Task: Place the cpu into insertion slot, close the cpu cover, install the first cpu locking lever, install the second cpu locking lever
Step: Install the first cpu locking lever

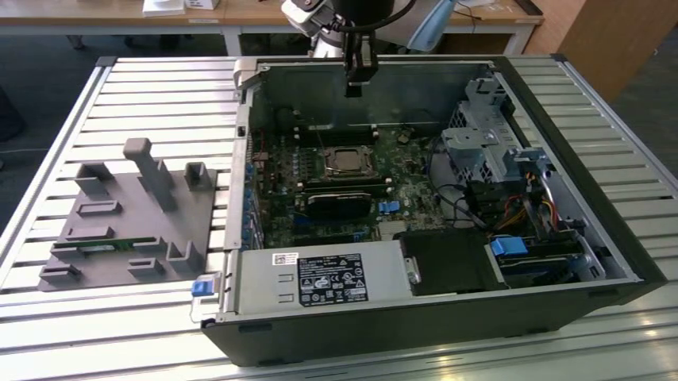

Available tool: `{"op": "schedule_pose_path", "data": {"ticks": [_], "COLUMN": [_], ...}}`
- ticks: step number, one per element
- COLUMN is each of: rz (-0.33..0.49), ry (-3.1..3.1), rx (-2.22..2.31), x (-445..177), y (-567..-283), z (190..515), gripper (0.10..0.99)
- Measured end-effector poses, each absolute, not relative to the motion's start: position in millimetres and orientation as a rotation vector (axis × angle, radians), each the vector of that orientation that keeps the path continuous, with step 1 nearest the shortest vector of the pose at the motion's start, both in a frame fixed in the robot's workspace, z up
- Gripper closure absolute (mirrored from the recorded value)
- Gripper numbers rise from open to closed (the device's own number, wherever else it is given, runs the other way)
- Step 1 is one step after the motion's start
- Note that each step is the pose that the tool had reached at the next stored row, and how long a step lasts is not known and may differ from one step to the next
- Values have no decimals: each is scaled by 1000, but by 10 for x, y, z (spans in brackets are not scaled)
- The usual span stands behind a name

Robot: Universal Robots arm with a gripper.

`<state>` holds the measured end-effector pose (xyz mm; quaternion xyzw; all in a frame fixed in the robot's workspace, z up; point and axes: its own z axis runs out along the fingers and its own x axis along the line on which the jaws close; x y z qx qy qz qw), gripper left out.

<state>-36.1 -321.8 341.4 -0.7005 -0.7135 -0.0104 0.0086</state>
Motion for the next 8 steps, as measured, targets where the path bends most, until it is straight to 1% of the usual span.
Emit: {"op": "schedule_pose_path", "data": {"ticks": [8], "rz": [-32], "ry": [-2229], "rx": [-2189], "x": [-361], "y": [-3218], "z": [3402], "gripper": [980]}}
